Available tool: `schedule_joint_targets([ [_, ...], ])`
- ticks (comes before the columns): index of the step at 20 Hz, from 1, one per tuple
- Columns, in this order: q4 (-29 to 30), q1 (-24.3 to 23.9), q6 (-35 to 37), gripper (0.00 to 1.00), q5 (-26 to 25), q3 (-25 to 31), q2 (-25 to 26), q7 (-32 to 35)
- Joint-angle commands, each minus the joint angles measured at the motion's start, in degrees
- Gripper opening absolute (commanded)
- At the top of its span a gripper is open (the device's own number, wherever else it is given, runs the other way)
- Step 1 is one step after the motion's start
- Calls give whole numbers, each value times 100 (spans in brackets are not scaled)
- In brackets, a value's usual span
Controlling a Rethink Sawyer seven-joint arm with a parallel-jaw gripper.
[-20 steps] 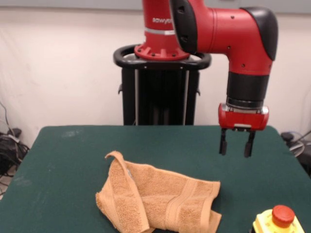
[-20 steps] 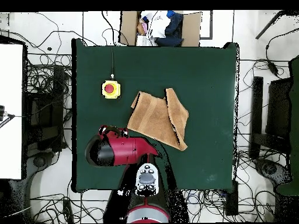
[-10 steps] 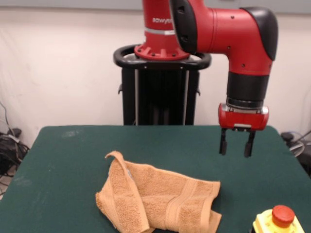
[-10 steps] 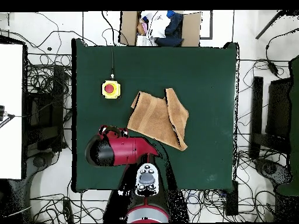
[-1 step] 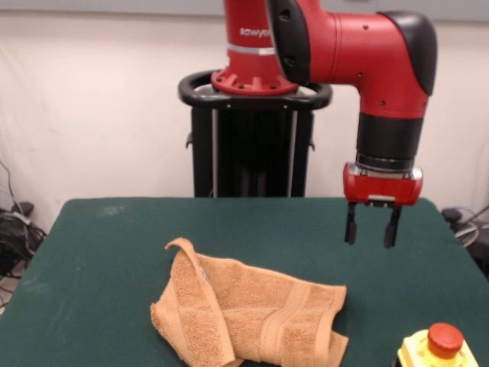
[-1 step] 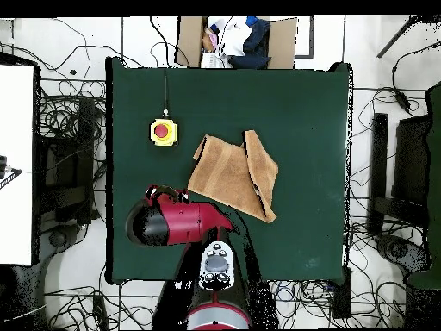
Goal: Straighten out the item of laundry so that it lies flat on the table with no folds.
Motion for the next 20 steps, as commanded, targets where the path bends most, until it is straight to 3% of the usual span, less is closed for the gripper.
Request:
schedule_joint_targets([
  [1,-668,541,-32,100,-349,-60,1048,2724],
  [3,-607,417,76,100,-390,-216,899,2287],
  [12,988,-702,-447,100,204,-847,-348,-715],
  [16,1463,-1498,-1020,100,476,-911,-463,-2246],
  [20,1561,-2103,-1014,100,531,-890,-476,-2938],
])
